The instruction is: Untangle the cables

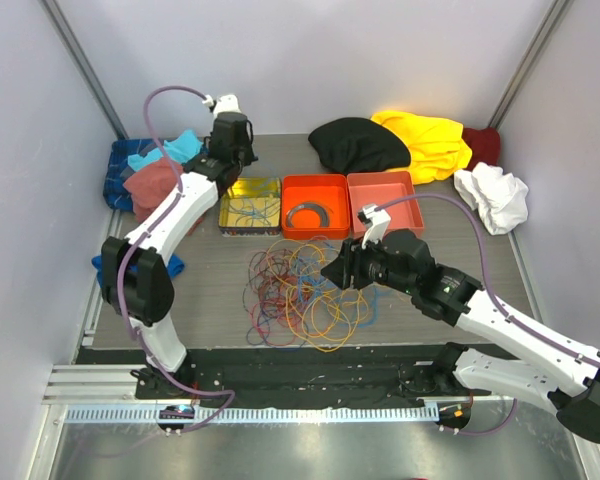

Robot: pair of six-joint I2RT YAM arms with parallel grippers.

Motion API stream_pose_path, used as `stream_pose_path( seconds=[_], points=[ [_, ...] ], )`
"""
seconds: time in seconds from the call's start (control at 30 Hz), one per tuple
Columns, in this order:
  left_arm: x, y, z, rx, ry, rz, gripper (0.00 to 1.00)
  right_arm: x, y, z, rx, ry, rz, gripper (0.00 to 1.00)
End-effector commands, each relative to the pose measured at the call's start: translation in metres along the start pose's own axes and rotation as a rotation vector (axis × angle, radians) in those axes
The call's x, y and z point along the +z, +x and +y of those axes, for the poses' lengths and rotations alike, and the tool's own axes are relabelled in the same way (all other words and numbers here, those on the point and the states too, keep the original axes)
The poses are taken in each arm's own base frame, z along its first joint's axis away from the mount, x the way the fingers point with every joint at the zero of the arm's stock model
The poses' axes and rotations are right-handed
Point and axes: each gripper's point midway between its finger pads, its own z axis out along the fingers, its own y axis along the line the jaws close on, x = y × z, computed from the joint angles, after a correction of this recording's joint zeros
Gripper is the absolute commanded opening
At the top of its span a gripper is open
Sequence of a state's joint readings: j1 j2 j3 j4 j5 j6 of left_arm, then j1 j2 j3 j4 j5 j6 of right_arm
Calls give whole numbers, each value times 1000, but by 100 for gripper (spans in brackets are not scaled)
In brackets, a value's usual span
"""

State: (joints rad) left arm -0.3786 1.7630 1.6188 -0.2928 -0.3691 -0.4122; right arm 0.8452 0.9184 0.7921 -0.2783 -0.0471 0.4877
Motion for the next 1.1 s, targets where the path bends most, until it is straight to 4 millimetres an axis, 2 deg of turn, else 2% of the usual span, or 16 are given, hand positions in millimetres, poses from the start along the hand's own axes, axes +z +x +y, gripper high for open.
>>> stream_pose_path(
  seconds=[0.0, 0.23, 0.47, 0.67, 0.87, 0.93, 1.03, 1.07],
  points=[
    [7, 52, 29, 55, -104, 126, 0, -2, -5, 0, -12, 1, -35, 51],
    [8, 89, 41, 117, -143, 259, 0, 1, -4, 0, -16, 1, -26, 50],
    [-15, 113, 42, 134, -99, 382, 0, 1, -2, -3, -15, 8, -27, 50],
    [-49, 116, 39, 107, -27, 432, 0, 2, 0, -2, -16, 0, -26, 50],
    [-77, 111, 37, 91, 20, 449, 0, 2, 1, -1, -12, -6, -24, 50],
    [-81, 112, 39, 86, 24, 447, 0, 2, 1, -2, -10, -6, -26, 50],
    [-74, 110, 42, 96, 0, 425, 0, 4, 1, 0, -6, -16, -28, 50],
    [-67, 116, 43, 110, -12, 440, 0, 4, 1, 2, -5, -23, -25, 50]
  ],
)
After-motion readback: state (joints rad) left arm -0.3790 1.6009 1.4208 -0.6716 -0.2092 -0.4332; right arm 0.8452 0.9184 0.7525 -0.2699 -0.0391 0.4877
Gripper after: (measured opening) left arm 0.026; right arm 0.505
